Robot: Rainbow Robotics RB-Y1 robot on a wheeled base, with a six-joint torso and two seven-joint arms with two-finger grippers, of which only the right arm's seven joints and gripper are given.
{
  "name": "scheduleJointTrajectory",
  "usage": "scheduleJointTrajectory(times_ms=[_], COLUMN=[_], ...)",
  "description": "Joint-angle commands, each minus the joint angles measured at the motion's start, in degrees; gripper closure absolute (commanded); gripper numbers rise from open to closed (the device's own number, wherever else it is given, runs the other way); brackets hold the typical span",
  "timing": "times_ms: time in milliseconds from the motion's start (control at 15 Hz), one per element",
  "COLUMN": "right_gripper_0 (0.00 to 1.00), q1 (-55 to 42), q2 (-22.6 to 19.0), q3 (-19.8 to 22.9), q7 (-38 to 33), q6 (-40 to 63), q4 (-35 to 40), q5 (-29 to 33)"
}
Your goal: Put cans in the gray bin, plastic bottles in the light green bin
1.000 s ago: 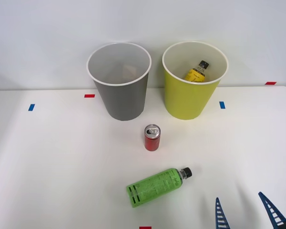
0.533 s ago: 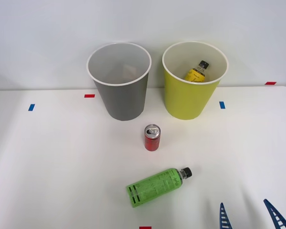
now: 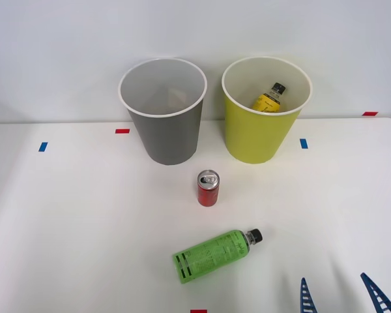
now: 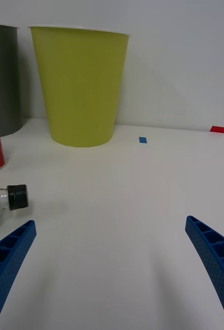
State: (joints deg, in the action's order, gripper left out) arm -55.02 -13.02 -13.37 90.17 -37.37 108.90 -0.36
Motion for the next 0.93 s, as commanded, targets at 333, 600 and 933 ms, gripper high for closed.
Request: scheduleJointTrajectory(times_ms=[333,600,933], right_gripper_0=[0.00,0.00,0.00], q1=[0.00,0.00,0.00], q2=[0.01,0.01,0.01], q3=[0.01,0.01,0.01], q7=[0.00,0.00,0.00], q6=[0.01,0.01,0.01], q4=[0.00,0.00,0.00], q5=[0.01,0.01,0.01])
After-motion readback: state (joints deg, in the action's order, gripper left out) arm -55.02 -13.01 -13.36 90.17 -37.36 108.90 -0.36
